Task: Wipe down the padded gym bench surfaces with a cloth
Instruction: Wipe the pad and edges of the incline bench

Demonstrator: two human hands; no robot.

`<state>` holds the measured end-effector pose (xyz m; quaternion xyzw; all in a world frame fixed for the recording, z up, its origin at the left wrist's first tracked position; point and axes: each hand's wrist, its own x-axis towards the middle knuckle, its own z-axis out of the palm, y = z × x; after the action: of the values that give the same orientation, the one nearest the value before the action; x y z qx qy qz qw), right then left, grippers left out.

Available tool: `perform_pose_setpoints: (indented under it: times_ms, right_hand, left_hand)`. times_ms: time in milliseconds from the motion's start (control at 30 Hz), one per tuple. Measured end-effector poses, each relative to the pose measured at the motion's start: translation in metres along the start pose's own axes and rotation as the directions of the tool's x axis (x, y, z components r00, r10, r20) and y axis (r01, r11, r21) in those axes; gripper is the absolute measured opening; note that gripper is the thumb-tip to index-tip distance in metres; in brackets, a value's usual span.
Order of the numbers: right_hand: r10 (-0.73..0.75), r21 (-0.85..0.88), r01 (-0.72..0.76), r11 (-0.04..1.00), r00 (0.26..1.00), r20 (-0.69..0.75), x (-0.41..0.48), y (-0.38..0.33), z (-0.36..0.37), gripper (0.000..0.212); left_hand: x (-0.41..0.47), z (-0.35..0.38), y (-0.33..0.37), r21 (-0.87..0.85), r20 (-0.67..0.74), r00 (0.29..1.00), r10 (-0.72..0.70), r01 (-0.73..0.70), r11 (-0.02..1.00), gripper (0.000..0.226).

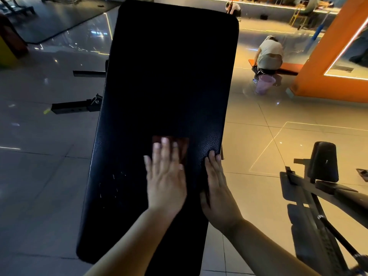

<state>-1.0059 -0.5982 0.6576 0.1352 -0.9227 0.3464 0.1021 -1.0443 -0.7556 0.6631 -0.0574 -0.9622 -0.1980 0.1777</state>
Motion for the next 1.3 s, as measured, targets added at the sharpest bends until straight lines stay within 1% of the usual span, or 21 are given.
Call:
perform_pose_setpoints:
  times_ms: [67,100,133,233,333,367,433,500,567,633,700,767,800,867,933,967,1033,1100,1133,1200,1300]
  right_hand:
    - [0.032,0.012,-0.032,0.999,0.999,0.007,-0.004,-0.001,0.002,0.074]
    - [0.044,-0.001,-0.044,0.999,0.999,0.017,-0.006,-0.003,0.005,0.073]
    - [0.044,-0.02,-0.044,0.999,0.999,0.016,-0.008,-0.005,0.008,0.073]
    - [0.032,-0.053,-0.034,0.998,0.999,-0.041,-0.01,-0.001,0.014,0.069]
    - [0.057,-0.028,-0.059,0.998,0.995,-0.078,-0.011,0.003,0.014,0.065]
    - [0.06,-0.012,-0.061,0.998,0.994,-0.091,-0.011,0.003,0.015,0.064]
    - [0.036,0.002,-0.036,0.999,0.989,-0.146,-0.013,0.001,0.015,0.056]
    - [-0.045,-0.04,0.037,0.999,0.977,-0.208,-0.019,0.006,0.017,0.042]
    - [-0.116,-0.116,0.092,0.989,0.969,-0.22,-0.026,0.013,0.02,0.033]
    - [-0.128,-0.165,0.092,0.982,0.967,-0.221,-0.025,0.015,0.017,0.029]
    - [-0.105,-0.203,0.051,0.978,0.959,-0.262,-0.012,0.011,0.009,0.029]
    - [-0.069,-0.17,0.012,0.985,0.942,-0.329,0.007,0.001,0.001,0.033]
    - [-0.057,-0.123,0.013,0.992,0.93,-0.362,0.018,-0.004,-0.002,0.036]
    - [-0.049,-0.025,0.043,0.999,0.931,-0.362,0.036,-0.015,0.001,0.041]
    - [-0.083,0.004,0.086,0.996,0.965,-0.248,0.047,-0.026,0.011,0.048]
    - [-0.111,-0.044,0.105,0.994,0.976,-0.186,0.05,-0.029,0.017,0.05]
    - [-0.164,-0.255,0.128,0.959,0.979,-0.123,0.05,-0.029,0.029,0.052]
    - [-0.189,-0.436,0.115,0.892,0.973,-0.129,0.049,-0.027,0.038,0.054]
    - [-0.197,-0.484,0.105,0.869,0.97,-0.144,0.05,-0.026,0.041,0.055]
    - [-0.22,-0.534,0.101,0.839,0.962,-0.164,0.051,-0.025,0.044,0.056]
    - [-0.264,-0.559,0.144,0.816,0.954,-0.139,0.048,-0.023,0.043,0.059]
  left_hand:
    - [-0.011,0.006,0.006,0.088,0.073,0.973,0.22,-0.226,0.97,0.063]
    - [-0.011,0.004,0.001,0.126,0.093,0.954,0.283,-0.294,0.948,0.063]
    - [-0.005,0.001,-0.005,0.145,0.089,0.949,0.303,-0.314,0.938,0.062]
    - [0.037,-0.015,-0.006,0.138,0.041,0.967,0.253,-0.256,0.957,0.058]
    - [0.078,-0.024,0.021,0.137,0.094,0.955,0.28,-0.291,0.947,0.059]
    - [0.081,-0.025,0.03,0.15,0.141,0.929,0.343,-0.363,0.92,0.06]
    - [0.071,-0.023,0.034,0.162,0.254,0.823,0.508,-0.554,0.817,0.061]
    - [0.048,-0.015,0.02,0.229,0.268,0.737,0.62,-0.674,0.702,0.065]
    - [0.029,-0.012,-0.001,0.278,0.223,0.763,0.607,-0.646,0.711,0.064]
    - [0.029,-0.011,-0.018,0.296,0.124,0.849,0.513,-0.525,0.798,0.063]
    - [0.037,-0.012,-0.016,0.252,0.013,0.938,0.347,-0.338,0.907,0.061]
    - [0.036,-0.011,0.001,0.185,-0.034,0.982,0.185,-0.175,0.967,0.061]
    - [0.026,-0.006,0.007,0.178,-0.034,0.985,0.171,-0.162,0.971,0.063]
    - [0.001,0.002,0.005,0.185,0.02,0.961,0.276,-0.274,0.944,0.065]
    - [-0.017,0.002,-0.019,0.248,0.076,0.933,0.351,-0.358,0.9,0.062]
    - [-0.021,0.0,-0.037,0.282,0.078,0.942,0.328,-0.336,0.899,0.061]
    - [-0.023,-0.007,-0.073,0.304,0.019,0.983,0.181,-0.178,0.936,0.062]
    - [-0.025,-0.013,-0.094,0.22,-0.075,0.997,-0.006,0.022,0.975,0.065]
    - [-0.027,-0.014,-0.093,0.144,-0.101,0.993,-0.056,0.07,0.987,0.067]
    - [-0.035,-0.01,-0.076,0.031,-0.078,0.997,0.0,0.003,1.0,0.07]
    - [-0.05,-0.007,-0.062,-0.017,0.031,0.954,0.299,-0.298,0.954,0.069]
